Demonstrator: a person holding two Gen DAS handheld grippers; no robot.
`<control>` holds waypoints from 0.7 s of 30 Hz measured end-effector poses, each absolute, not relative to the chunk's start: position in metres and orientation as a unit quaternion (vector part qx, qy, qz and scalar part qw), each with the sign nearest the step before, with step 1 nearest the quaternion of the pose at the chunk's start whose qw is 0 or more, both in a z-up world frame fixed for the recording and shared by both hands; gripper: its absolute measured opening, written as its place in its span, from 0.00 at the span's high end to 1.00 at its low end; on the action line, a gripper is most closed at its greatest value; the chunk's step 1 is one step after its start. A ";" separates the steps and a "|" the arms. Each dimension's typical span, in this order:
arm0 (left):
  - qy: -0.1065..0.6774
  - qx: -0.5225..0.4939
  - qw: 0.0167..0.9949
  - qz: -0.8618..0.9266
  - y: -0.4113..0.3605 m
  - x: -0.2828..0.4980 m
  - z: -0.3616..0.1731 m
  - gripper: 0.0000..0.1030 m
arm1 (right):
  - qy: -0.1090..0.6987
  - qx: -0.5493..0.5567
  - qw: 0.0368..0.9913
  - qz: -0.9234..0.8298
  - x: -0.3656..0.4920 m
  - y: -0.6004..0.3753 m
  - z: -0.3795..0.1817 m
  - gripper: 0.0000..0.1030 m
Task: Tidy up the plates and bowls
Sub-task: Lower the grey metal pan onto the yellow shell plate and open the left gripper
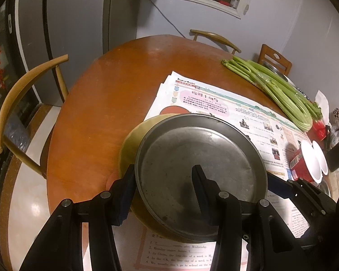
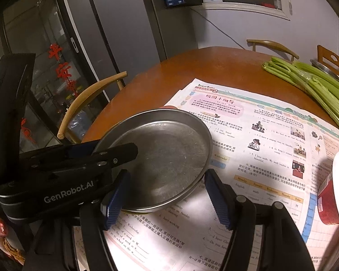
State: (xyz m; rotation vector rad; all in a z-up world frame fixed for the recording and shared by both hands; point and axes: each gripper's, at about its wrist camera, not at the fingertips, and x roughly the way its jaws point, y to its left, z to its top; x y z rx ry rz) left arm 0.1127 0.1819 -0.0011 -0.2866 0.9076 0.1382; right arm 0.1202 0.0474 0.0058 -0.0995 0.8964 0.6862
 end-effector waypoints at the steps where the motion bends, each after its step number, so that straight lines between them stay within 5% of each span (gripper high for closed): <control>1: 0.435 -0.138 0.888 0.064 0.183 0.113 -0.001 0.52 | 0.424 -0.048 0.844 0.324 0.121 0.048 0.006 0.34; 21: 0.419 -0.162 0.893 0.036 0.196 0.114 -0.003 0.50 | 0.418 -0.061 0.848 0.321 0.120 0.054 0.005 0.34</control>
